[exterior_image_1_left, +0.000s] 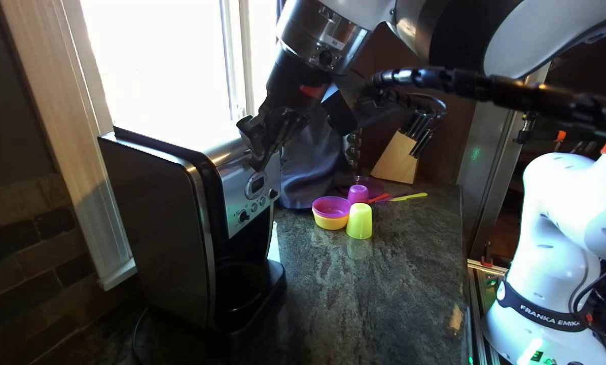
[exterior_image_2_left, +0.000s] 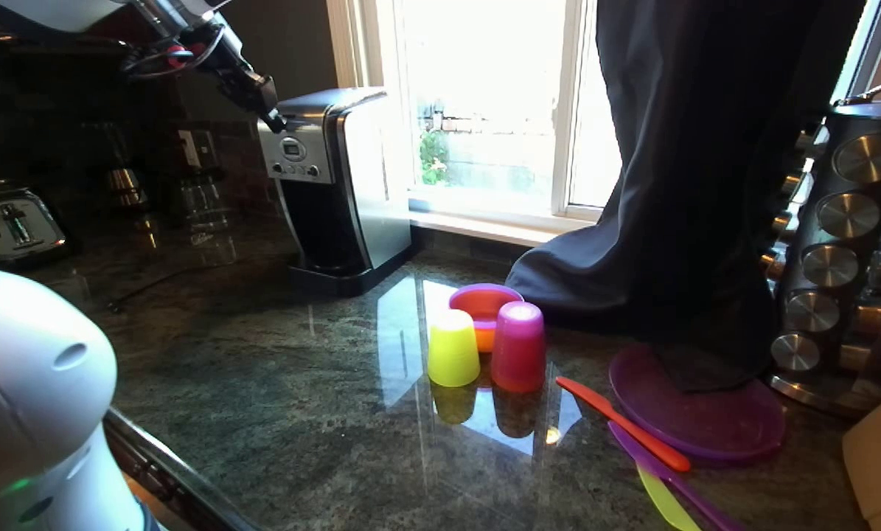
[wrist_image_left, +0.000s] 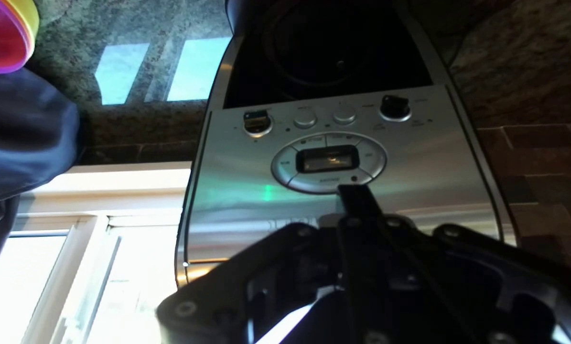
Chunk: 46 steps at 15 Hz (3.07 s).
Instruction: Open the coffeemaker.
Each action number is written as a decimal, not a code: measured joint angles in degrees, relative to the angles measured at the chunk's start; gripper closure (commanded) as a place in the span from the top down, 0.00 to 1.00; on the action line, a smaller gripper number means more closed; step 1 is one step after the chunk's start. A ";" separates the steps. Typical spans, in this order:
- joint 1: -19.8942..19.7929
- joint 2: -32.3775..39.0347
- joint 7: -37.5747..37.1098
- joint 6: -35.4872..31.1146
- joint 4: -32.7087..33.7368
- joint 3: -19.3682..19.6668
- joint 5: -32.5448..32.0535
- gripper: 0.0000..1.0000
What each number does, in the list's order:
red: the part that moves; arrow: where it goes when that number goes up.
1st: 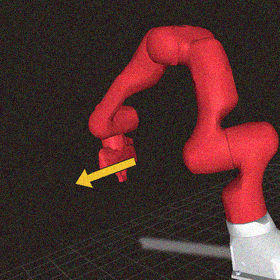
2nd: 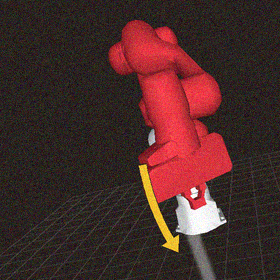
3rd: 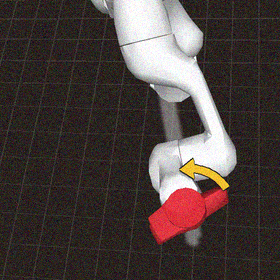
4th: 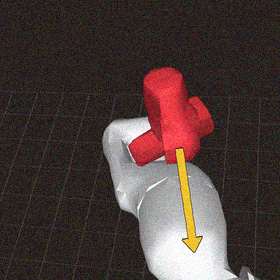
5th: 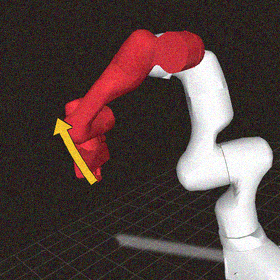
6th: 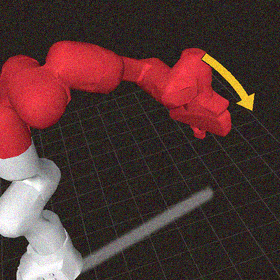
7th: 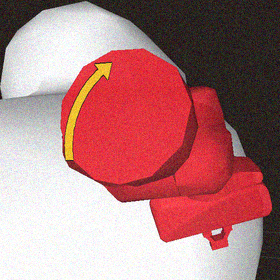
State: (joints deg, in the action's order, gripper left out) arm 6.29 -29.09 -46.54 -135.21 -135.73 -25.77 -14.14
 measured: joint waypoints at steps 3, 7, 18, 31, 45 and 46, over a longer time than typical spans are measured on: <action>-1.14 -0.95 -1.57 -0.01 0.10 -0.70 -3.62 0.00; -1.90 -2.44 -2.76 -0.01 0.11 -1.47 -6.32 0.00; -7.28 -5.67 -8.58 -2.87 1.08 -4.94 -20.80 0.00; -11.22 -5.01 -22.77 -12.05 3.70 -3.92 -48.16 0.00; -19.86 -3.49 -39.19 -32.78 8.44 0.85 -73.49 0.00; -20.48 -3.37 -40.73 -33.03 9.39 0.86 -75.71 0.00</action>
State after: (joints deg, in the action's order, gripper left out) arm -14.19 -32.45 -87.28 -168.23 -126.34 -24.91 -89.85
